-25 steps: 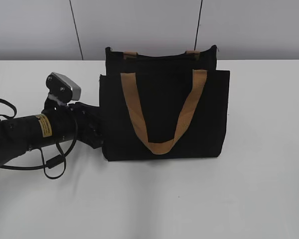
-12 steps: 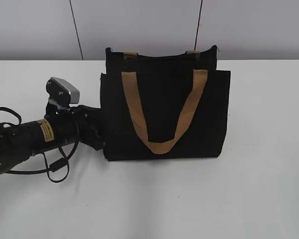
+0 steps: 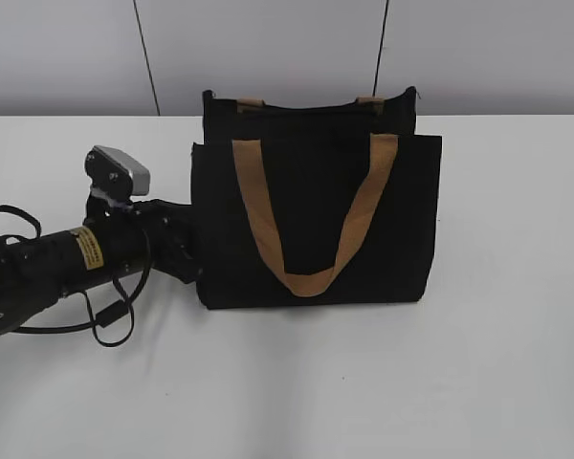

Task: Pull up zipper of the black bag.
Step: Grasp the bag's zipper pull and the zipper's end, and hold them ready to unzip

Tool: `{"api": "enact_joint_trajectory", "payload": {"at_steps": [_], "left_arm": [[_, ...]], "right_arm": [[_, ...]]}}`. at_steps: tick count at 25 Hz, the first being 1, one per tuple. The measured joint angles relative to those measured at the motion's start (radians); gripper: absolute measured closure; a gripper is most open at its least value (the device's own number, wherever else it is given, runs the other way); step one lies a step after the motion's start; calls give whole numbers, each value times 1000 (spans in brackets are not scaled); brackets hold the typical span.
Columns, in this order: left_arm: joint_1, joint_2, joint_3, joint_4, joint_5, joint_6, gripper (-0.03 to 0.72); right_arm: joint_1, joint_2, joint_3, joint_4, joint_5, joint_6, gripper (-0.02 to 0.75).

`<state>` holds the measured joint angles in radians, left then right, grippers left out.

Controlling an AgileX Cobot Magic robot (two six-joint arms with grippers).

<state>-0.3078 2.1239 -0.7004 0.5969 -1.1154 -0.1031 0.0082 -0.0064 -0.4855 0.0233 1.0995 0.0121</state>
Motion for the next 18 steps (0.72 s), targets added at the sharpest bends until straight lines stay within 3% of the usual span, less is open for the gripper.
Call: {"api": "enact_joint_trajectory", "payload": {"at_steps": [8,14,18], "left_arm": [[0,0,0,-51,-8,-7,674],[0,-36,0,-57,21,-13,680],[0,-127,0,-54,154,-14,680]], "right_arm": [[0,0,0,0,0,0,337],[0,0,0,0,0,0,337],[0,0,0,0,0,0,337]]}}
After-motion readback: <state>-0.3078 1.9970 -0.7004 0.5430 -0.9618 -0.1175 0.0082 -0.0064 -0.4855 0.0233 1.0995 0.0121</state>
